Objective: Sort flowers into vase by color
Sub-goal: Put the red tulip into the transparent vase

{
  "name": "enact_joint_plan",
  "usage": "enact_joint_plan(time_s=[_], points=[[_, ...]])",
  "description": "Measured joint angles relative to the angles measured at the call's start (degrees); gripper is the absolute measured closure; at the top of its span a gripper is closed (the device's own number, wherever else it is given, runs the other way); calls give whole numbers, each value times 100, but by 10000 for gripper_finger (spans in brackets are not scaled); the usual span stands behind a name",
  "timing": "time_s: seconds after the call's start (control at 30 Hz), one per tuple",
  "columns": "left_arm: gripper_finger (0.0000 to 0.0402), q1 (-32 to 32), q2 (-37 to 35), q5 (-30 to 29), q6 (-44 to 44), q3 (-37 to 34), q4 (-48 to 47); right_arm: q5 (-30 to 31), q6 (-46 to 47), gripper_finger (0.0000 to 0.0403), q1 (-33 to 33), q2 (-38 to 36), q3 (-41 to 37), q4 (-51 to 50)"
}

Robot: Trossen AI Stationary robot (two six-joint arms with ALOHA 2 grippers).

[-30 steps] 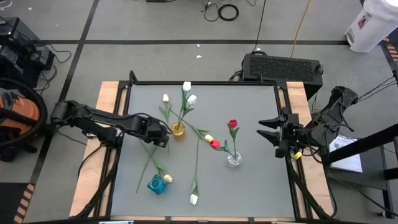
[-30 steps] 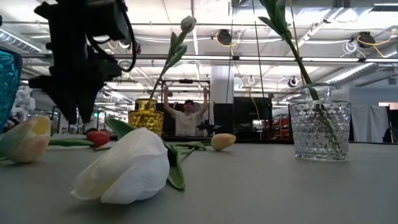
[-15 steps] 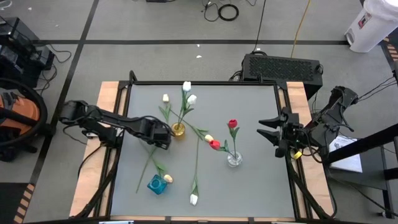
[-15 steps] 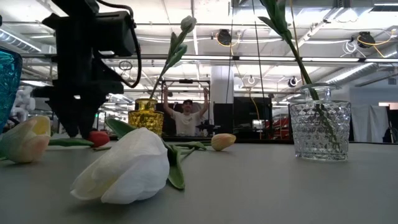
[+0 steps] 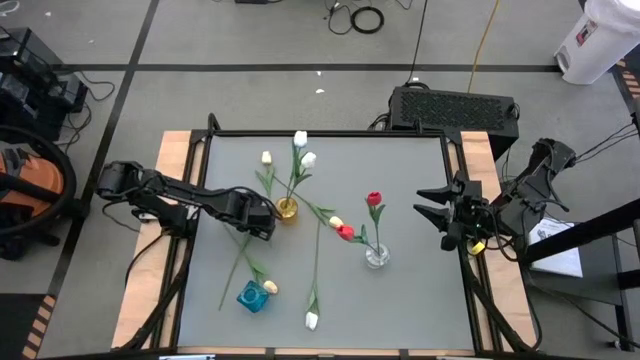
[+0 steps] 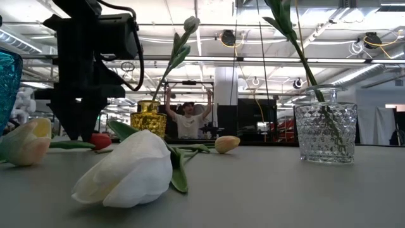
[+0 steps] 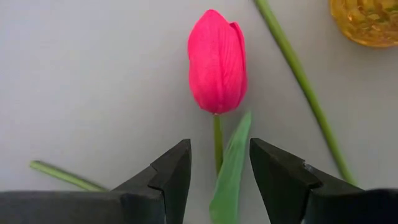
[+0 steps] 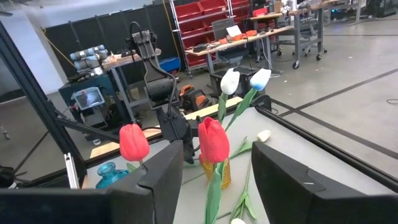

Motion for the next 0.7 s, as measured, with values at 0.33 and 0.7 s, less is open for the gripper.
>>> enact_joint_plan(time_s=[0.33, 0.7], points=[[230, -7, 0, 112, -11, 0, -38, 1, -2, 220, -1, 0, 0, 0], [230, -7, 0, 12, -19, 0, 11, 10, -20, 220, -2, 2, 0, -2]])
